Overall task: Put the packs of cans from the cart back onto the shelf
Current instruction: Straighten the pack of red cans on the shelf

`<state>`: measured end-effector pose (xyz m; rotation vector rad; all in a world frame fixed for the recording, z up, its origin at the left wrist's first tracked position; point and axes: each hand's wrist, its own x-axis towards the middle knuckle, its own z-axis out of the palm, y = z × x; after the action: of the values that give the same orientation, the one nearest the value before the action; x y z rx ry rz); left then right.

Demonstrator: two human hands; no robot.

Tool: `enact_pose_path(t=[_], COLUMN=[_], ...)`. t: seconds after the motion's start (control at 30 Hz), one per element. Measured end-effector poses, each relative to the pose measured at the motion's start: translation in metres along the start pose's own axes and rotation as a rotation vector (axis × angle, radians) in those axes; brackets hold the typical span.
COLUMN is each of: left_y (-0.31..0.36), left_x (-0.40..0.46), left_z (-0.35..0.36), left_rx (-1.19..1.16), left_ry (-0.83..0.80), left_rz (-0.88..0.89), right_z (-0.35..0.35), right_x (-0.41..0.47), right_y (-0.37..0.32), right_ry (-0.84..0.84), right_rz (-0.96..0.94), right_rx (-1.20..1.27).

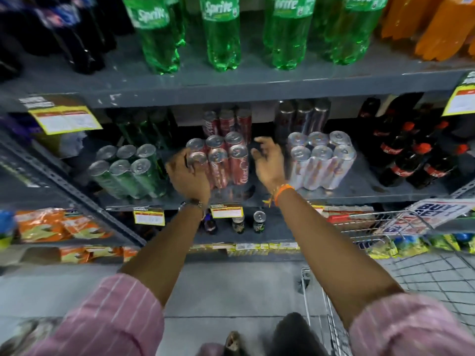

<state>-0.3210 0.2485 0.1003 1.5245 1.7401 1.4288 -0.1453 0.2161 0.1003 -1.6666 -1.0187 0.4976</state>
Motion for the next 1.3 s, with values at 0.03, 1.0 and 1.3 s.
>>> enact_pose_path(t=[0.03, 1.0, 1.3], left_y=[-0.008, -0.040, -0.039], left_x=[0.008, 0.020, 0.020], left_z=[-0.001, -0.019, -0.018], left_rx=[0.018, 0.002, 0.006], left_ry=[-0.069, -0.613, -0.606], left_rz=[-0.043, -0.014, -0.028], right_z=[0.009, 0.002, 0.001], right_x=[0.005, -0.030, -0.034], right_y=[0.000, 0.003, 0.002], right_ry=[-0.094, -0.279, -0.262], right_rz=[0.065, 0.124, 0.118], right_rx=[-0.020, -0.175, -0.182])
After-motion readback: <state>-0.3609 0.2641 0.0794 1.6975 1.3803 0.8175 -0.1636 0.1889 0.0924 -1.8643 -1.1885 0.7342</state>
